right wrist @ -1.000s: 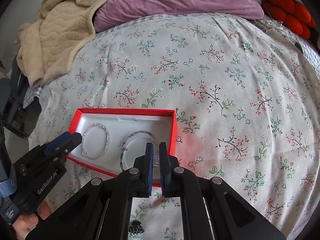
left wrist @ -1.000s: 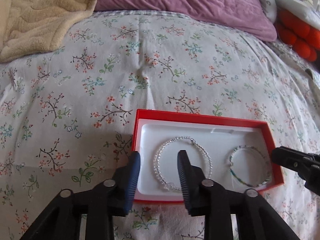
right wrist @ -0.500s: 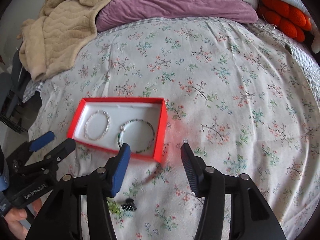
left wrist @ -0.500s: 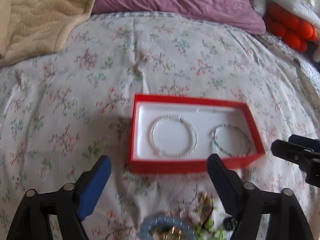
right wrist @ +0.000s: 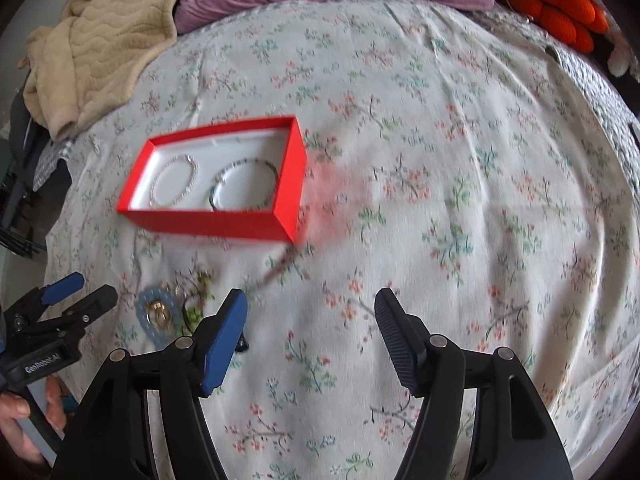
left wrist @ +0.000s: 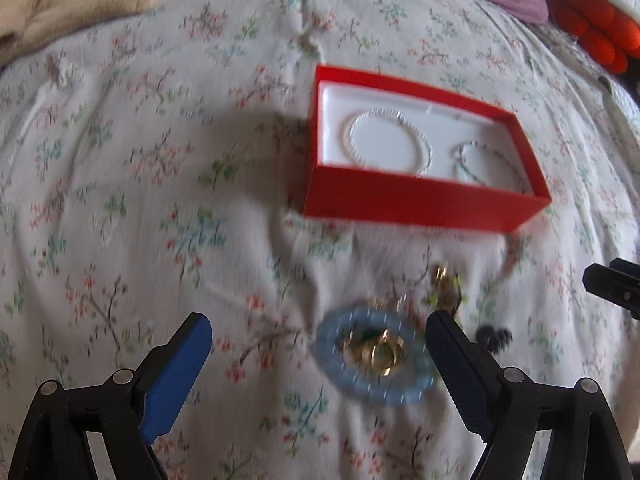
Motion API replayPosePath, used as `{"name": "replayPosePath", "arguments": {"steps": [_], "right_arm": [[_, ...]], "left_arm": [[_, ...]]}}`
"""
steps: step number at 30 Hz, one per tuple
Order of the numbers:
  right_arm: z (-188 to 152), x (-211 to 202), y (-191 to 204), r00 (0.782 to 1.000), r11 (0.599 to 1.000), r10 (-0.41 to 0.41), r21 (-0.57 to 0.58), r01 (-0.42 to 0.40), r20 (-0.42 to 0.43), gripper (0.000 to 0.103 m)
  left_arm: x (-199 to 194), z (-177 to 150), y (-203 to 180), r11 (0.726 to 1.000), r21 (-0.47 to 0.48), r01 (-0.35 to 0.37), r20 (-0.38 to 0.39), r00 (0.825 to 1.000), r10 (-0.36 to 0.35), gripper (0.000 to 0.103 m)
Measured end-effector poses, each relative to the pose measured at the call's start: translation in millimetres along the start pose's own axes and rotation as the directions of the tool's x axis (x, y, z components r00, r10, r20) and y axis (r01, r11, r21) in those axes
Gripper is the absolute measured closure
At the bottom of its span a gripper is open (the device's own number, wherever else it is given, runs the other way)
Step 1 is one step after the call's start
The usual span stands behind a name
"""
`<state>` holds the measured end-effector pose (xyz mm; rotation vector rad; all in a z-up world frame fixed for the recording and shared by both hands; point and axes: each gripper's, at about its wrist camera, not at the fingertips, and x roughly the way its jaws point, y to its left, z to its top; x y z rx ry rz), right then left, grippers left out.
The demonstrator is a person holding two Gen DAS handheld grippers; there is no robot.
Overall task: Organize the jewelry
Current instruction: 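Move the left tool down to the gold rings on the blue bracelet, then grasp the gold rings with the left tool while the right tool grasps the black hair clip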
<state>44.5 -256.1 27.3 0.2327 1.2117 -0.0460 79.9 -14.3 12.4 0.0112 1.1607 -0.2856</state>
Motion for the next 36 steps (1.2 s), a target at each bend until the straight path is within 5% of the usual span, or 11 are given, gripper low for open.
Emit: {"name": "replayPosePath", "arguments": {"steps": [17,27,32,36], "right_arm": [[-39,30,19,0.993,0.995,-0.050,-0.087,0.040,-0.110,0.034],[-36,32,25,0.993,0.996,-0.043,-0.082,0.033,-0.114,0.034],[-35,33,26,0.993,0.997,-0.038,-0.078,0.029,-0.114,0.034],[-34,33,27,0.993,0.997,-0.036,-0.077,0.027,-0.116,0.034]], "left_arm": [[12,-22,27,0.997,-0.060,0.046,-0.066,0.997,-0.050,0.015],[13,-17,-9,0.977,-0.001,0.214,-0.074,0.974,-0.213,0.076],[25,-17,-28,0.980,0.015,0.198,-0.094,0.976,-0.196,0.080],[37,-13,-40,0.994,0.002,0.105,-0.092,0.990,-0.104,0.079]]}}
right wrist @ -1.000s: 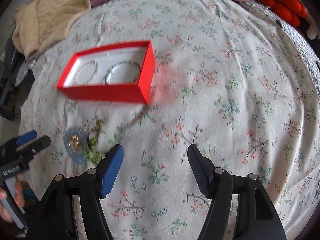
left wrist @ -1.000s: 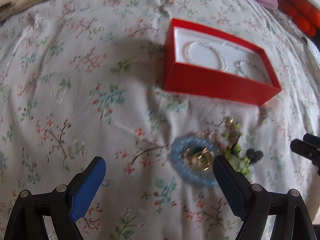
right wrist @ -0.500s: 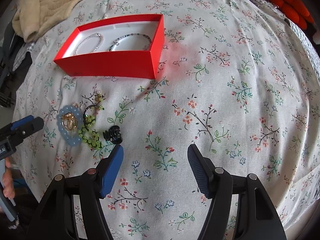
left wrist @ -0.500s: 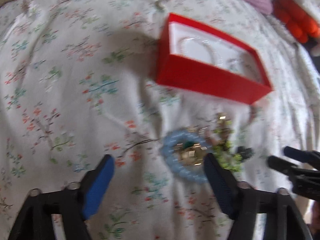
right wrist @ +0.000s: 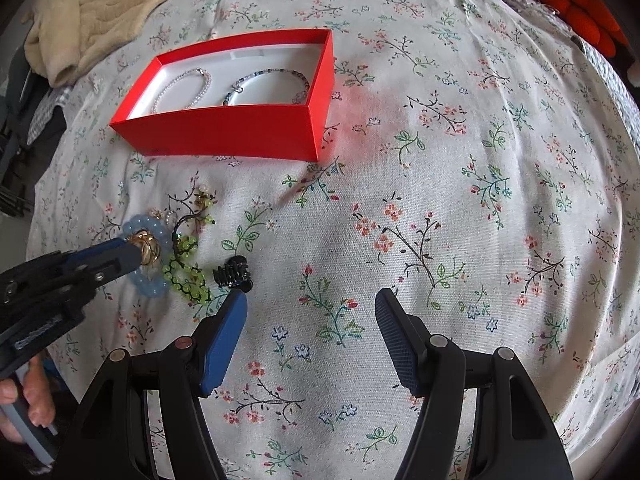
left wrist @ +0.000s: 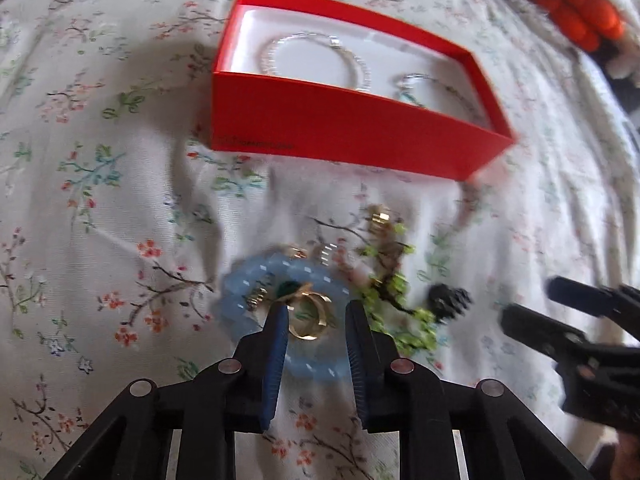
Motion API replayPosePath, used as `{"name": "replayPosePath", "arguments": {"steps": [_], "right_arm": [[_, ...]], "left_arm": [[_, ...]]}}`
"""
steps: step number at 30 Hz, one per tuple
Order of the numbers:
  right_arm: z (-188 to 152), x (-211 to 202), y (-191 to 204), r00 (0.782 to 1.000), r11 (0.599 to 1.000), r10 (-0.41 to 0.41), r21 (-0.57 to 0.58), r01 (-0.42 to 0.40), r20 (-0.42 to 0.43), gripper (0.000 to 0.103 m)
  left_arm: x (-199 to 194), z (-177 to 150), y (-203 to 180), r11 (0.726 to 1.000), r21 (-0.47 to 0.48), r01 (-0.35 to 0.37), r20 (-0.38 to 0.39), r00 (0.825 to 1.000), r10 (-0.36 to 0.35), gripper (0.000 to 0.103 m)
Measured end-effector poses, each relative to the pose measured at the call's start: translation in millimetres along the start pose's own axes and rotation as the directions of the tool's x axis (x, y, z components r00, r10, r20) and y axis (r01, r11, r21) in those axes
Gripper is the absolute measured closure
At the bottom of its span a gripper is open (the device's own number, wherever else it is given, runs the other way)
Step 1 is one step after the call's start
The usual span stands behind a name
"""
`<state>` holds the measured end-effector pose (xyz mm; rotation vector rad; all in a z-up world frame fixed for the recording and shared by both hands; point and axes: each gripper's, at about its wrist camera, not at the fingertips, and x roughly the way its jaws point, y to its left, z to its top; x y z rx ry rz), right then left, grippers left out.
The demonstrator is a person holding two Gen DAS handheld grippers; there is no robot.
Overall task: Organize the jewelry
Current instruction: 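Grasp the gold rings with the left tool while the right tool grasps the black hair clip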
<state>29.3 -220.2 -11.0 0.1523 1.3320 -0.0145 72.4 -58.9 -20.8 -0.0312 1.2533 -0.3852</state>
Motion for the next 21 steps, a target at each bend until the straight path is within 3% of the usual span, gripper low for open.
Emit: {"name": "replayPosePath", "arguments": {"steps": [11,14,21], "right_arm": [[0,0,-4,1.000,1.000,0.001,0.005,-0.001,-0.002,0.034],[0,0,-2,1.000,1.000,0.003,0.001,-0.003,-0.003,0.034],[1,3,8,1.000,1.000,0.018,-0.008,-0.018,-0.010,0.034]], "left_arm": [[19,10,-15,0.996,-0.008,-0.083,0.022,0.996,0.084,0.079],[24,12,-16,0.996,-0.005,-0.084,0.006,0.996,0.084,0.074],[27,12,-13,0.998,-0.037,-0.053,-0.004,0.999,0.053,0.075]]}}
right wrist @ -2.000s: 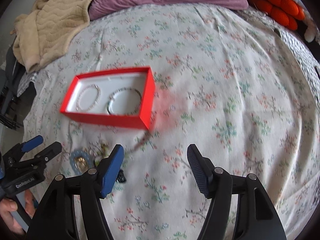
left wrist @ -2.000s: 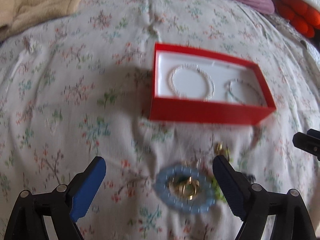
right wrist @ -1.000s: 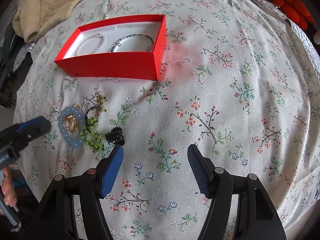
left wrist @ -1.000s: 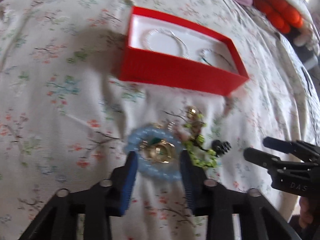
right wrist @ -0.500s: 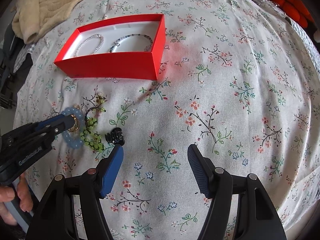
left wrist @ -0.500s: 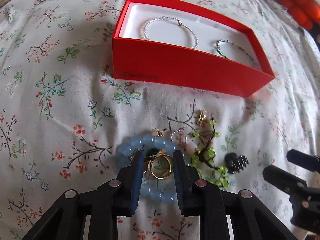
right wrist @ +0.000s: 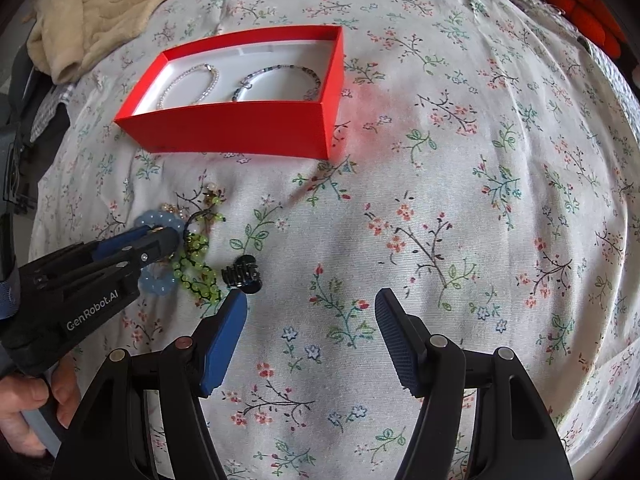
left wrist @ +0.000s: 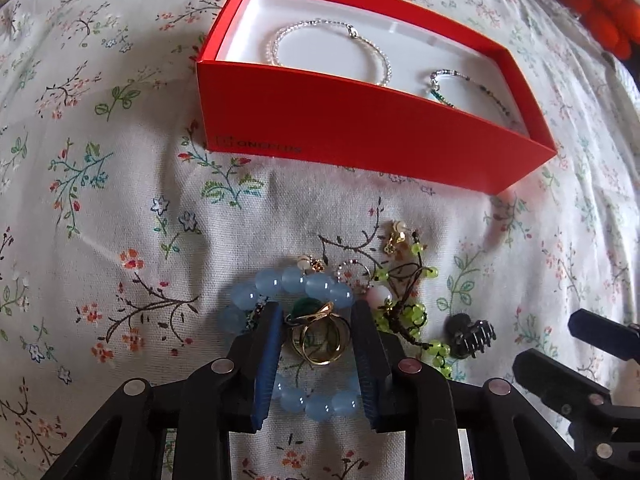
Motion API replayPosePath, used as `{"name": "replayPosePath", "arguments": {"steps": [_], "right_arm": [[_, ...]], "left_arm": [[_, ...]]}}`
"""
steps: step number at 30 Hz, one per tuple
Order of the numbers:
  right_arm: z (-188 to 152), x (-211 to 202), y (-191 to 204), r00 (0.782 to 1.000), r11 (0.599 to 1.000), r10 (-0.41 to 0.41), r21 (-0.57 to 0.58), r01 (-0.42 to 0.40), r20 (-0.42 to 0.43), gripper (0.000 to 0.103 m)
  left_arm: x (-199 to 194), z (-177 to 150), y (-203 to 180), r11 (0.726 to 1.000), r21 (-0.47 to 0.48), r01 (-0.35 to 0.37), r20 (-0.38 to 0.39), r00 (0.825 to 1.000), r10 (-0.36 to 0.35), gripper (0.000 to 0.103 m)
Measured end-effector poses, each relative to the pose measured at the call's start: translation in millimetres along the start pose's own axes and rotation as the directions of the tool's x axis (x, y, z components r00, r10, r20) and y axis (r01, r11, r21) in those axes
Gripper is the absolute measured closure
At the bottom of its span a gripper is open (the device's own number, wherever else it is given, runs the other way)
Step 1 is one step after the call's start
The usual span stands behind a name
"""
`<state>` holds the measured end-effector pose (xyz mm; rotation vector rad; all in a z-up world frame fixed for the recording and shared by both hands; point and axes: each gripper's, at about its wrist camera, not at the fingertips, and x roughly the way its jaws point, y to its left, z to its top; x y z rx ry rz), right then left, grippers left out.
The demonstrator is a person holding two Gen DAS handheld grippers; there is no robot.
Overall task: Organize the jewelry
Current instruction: 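Grasp the gold rings with the left tool while the right tool grasps the black hair clip, then carry the rings and hair clip into the red box and open both tools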
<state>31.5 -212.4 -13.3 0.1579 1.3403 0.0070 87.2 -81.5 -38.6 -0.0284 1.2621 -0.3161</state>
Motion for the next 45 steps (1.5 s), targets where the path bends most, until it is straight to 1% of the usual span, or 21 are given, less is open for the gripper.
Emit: {"name": "replayPosePath", "arguments": {"steps": [4,10,16,17,19,20,22,23,25,26,28,30,38,45], "right_arm": [[2,3,4,1.000,1.000,0.018,0.004,-0.018,-0.007,0.034],[5,7,9,0.999,0.999,0.043,0.013,-0.042,-0.015,0.034],[12,19,13,0.999,0.999,0.037,0.022,-0.036,-0.031,0.035],[14,22,14,0.999,0.999,0.034,0.021,-0.033,-0.032,0.036],[16,25,17,0.999,0.999,0.035,0.018,-0.034,-0.034,0.044],[17,26,19,0.999,0.999,0.040,0.017,-0.040,-0.034,0.047],[19,29,24,0.998,0.999,0.045,0.008,-0.044,-0.038,0.056],[20,31,27,0.998,0.999,0.042,0.001,-0.042,-0.040,0.058],[20,33,32,0.999,0.999,0.037,-0.012,-0.038,-0.039,0.066],[21,34,34,0.999,0.999,0.036,-0.015,-0.037,-0.037,0.068],[22,35,36,0.999,0.999,0.035,-0.021,-0.036,-0.037,0.078],[22,37,38,0.999,0.999,0.035,-0.030,-0.036,-0.039,0.080],[23,32,36,0.999,0.999,0.031,-0.042,-0.032,-0.021,0.080],[20,20,34,0.999,0.998,0.044,-0.035,-0.044,0.000,0.080]], "left_arm": [[-9,-4,4,1.000,0.014,0.023,-0.002,1.000,-0.023,0.075],[-29,-10,13,0.999,0.025,0.046,0.020,0.999,-0.047,0.075],[-39,-13,27,0.999,0.020,0.048,0.032,0.998,-0.048,0.075],[-41,-14,30,0.999,0.017,0.047,0.033,0.998,-0.048,0.075],[-42,-15,34,0.999,0.016,0.046,0.034,0.998,-0.046,0.075],[-42,-15,34,0.999,0.016,0.043,0.035,0.998,-0.044,0.075],[-43,-16,36,0.999,0.017,0.040,0.033,0.999,-0.041,0.075],[-43,-16,37,0.999,0.016,0.040,0.033,0.999,-0.041,0.075],[-44,-16,41,0.999,0.012,0.041,0.031,0.999,-0.042,0.075],[-44,-16,41,0.999,0.011,0.042,0.031,0.999,-0.043,0.075],[-44,-16,42,0.999,0.008,0.043,0.030,0.999,-0.043,0.075],[-44,-16,42,0.999,0.008,0.042,0.031,0.999,-0.042,0.075],[-46,-14,43,0.999,0.004,0.038,0.035,0.999,-0.038,0.075],[-52,-13,48,0.999,0.001,0.046,0.047,0.998,-0.046,0.075]]}}
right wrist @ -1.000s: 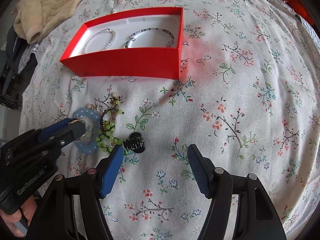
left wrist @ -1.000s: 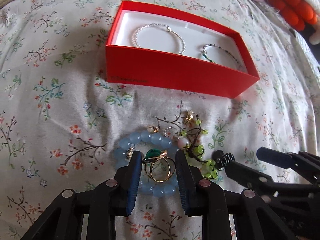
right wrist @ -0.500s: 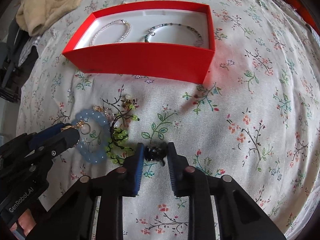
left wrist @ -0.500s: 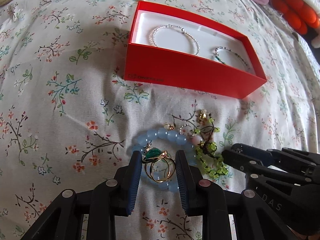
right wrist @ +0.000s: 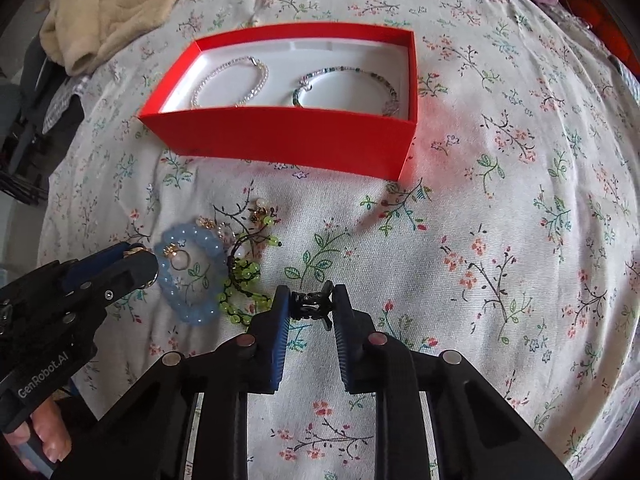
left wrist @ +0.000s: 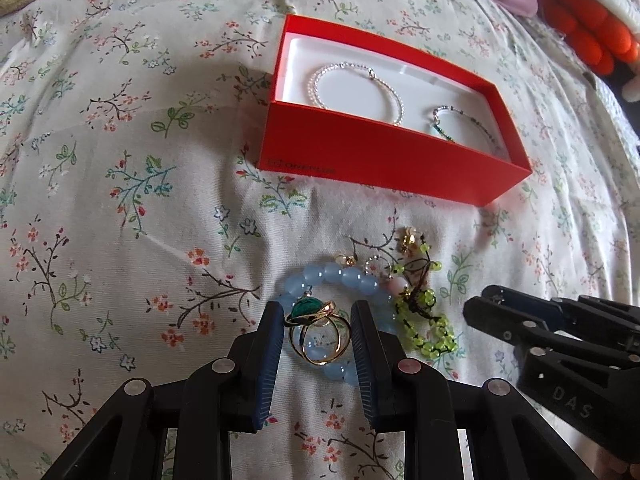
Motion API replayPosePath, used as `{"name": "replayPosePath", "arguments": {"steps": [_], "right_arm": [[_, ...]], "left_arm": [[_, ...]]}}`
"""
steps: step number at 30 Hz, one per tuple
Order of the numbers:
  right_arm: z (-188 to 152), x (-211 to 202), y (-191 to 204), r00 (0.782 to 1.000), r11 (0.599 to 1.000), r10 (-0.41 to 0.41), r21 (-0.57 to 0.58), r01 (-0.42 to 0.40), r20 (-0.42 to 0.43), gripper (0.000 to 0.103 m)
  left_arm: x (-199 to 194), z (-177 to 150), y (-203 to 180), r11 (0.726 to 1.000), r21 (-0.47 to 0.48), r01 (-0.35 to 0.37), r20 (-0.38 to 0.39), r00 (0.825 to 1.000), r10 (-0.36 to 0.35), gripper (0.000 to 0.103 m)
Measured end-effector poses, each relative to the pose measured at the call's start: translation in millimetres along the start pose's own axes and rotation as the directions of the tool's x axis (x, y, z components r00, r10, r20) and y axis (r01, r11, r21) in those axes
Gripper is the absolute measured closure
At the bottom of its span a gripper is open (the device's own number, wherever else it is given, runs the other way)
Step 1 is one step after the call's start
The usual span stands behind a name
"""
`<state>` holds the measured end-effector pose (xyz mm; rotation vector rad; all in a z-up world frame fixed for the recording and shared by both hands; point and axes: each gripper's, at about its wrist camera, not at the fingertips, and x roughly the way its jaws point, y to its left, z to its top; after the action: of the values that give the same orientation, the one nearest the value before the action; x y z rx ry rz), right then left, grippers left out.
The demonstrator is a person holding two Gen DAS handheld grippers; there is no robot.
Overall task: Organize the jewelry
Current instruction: 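Carry the rings and hair clip into the red box and open both tools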
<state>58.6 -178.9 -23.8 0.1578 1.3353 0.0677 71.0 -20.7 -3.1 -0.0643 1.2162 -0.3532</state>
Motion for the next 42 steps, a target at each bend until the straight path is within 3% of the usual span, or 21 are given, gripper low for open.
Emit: {"name": "replayPosePath", "arguments": {"steps": [14,26,34,42], "right_arm": [[9,-46,-6,0.993,0.997,0.070,0.018,-0.072,0.092,0.081],[48,-63,-13,0.975,0.983,0.136,0.101,-0.155,0.176,0.081],[76,-52,-29,0.968,0.974,0.149,0.139,-0.179,0.204,0.080],[87,-29,-43,0.974,0.969,0.139,0.180,-0.172,0.178,0.080]], "left_arm": [[-16,18,9,0.999,-0.032,0.034,0.039,0.999,-0.033,0.075],[-23,54,9,0.991,-0.062,0.117,0.110,0.988,-0.110,0.075],[-8,83,-5,0.986,-0.049,0.158,0.161,0.976,-0.148,0.075],[15,96,-17,0.992,-0.031,0.122,0.161,0.980,-0.115,0.075]]}}
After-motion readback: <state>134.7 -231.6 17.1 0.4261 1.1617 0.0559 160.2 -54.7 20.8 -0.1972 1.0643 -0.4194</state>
